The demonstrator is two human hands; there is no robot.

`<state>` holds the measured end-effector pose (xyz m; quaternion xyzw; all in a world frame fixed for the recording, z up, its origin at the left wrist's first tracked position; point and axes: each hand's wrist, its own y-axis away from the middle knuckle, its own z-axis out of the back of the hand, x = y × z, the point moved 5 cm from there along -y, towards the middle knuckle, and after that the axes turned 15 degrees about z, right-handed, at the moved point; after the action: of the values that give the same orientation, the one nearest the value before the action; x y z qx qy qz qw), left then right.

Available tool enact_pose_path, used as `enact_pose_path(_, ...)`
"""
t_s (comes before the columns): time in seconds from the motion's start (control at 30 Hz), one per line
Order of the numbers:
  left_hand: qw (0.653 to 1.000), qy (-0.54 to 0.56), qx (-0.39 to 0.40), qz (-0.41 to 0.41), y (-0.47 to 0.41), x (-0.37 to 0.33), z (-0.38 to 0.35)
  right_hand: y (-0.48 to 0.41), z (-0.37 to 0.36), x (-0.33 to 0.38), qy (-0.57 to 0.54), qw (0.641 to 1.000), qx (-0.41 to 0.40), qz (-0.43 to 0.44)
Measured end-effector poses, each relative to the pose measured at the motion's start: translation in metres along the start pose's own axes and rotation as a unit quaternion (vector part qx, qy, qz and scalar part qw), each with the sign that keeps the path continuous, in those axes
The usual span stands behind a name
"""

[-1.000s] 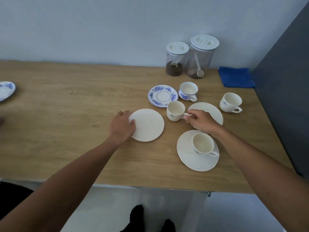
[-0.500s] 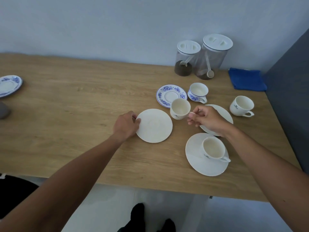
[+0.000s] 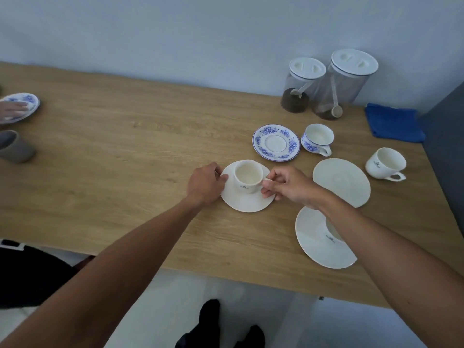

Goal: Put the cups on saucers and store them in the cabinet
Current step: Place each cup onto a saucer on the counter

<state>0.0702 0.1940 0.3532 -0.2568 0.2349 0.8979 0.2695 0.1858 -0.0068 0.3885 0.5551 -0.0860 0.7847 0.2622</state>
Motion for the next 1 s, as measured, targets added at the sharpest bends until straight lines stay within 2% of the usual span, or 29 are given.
enact_pose_path(0.4,1.0,-0.002,0.018,0.002,-0.007,0.002,0.002,0.004,0.001,0.012,0.057,0.998,0.002,-0.016)
enact_pose_path(0.57,0.999,-0.014,0.034,-0.003,-0.019,-0.004,0.009,0.008,0.01,0.013,0.06,0.997,0.005,-0.048)
enact_pose_path(0.63,0.999,0.011,0.044,0.001,-0.03,-0.012,0.011,0.01,0.028,0.013,0.049,0.996,-0.047,-0.049)
enact_pose_path(0.7,0.997,0.044,0.062,0.0,-0.04,-0.026,0.011,0.014,0.053,0.009,0.047,0.988,-0.14,-0.053)
enact_pose_path(0.83,0.992,0.051,0.109,-0.031,-0.064,-0.068,-0.001,0.024,0.104,-0.014,0.076,0.935,-0.333,-0.095)
enact_pose_path(0.9,0.989,0.039,0.138,-0.034,-0.077,-0.085,-0.012,0.027,0.12,-0.028,0.086,0.913,-0.375,-0.134)
enact_pose_path(1.0,0.984,0.053,0.166,-0.022,-0.092,-0.102,-0.028,0.023,0.128,-0.045,0.077,0.909,-0.369,-0.177)
